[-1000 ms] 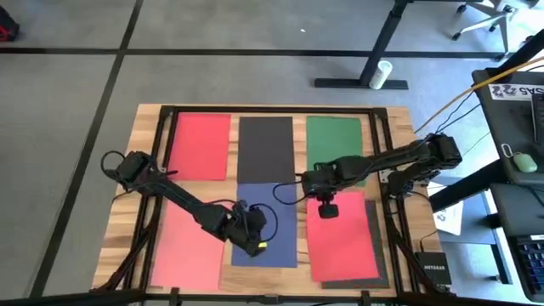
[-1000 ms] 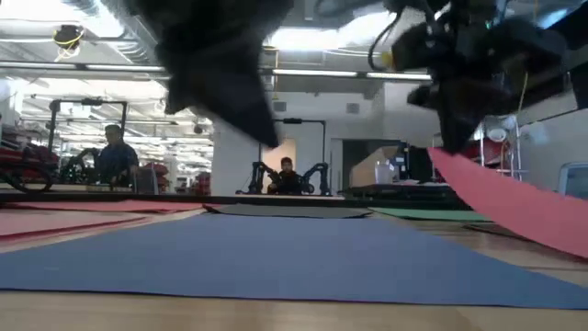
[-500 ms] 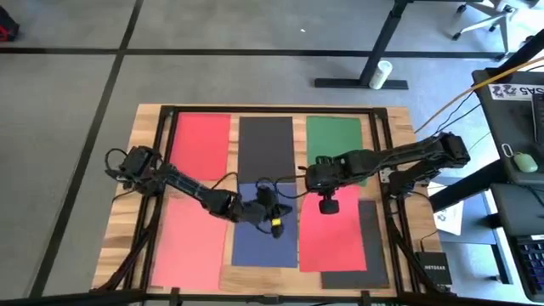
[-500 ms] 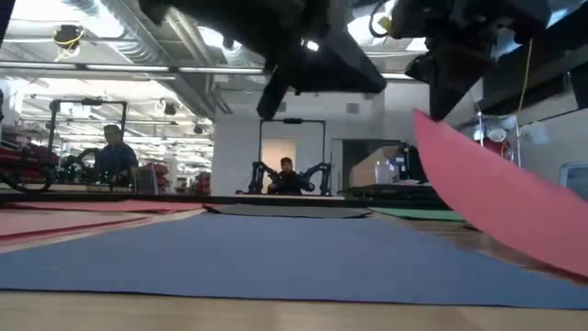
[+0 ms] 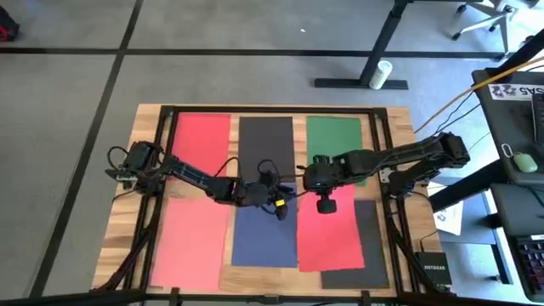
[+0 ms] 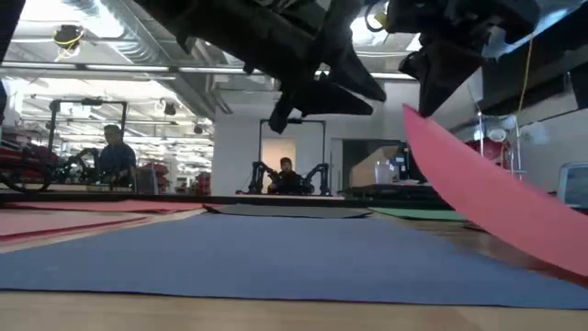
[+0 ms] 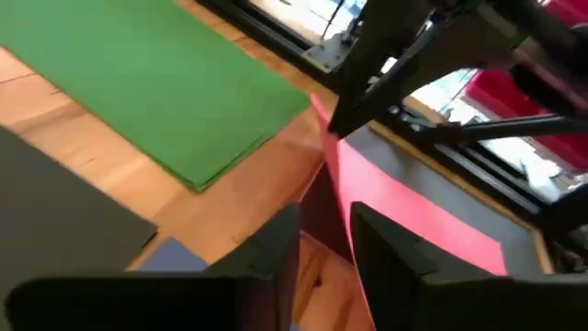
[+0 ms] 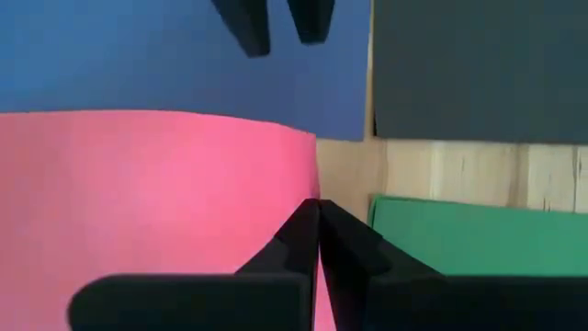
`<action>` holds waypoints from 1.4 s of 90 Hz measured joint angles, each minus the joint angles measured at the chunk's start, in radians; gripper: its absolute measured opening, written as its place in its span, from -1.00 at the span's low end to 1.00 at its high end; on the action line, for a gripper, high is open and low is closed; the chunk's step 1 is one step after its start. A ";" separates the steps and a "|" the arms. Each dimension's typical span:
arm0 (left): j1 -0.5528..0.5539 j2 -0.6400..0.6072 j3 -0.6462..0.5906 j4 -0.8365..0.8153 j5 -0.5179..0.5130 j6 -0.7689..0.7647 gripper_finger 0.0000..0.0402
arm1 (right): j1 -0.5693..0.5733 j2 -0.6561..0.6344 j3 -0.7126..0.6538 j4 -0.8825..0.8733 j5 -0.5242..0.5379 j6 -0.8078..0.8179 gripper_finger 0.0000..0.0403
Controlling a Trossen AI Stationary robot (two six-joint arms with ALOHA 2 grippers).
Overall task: Organize paper
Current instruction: Stack the red paper on the stacked red paper
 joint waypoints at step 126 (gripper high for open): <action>0.034 0.106 0.105 -0.005 0.019 0.186 -1.00 | 0.000 0.002 -0.001 0.063 -0.001 -0.009 -1.00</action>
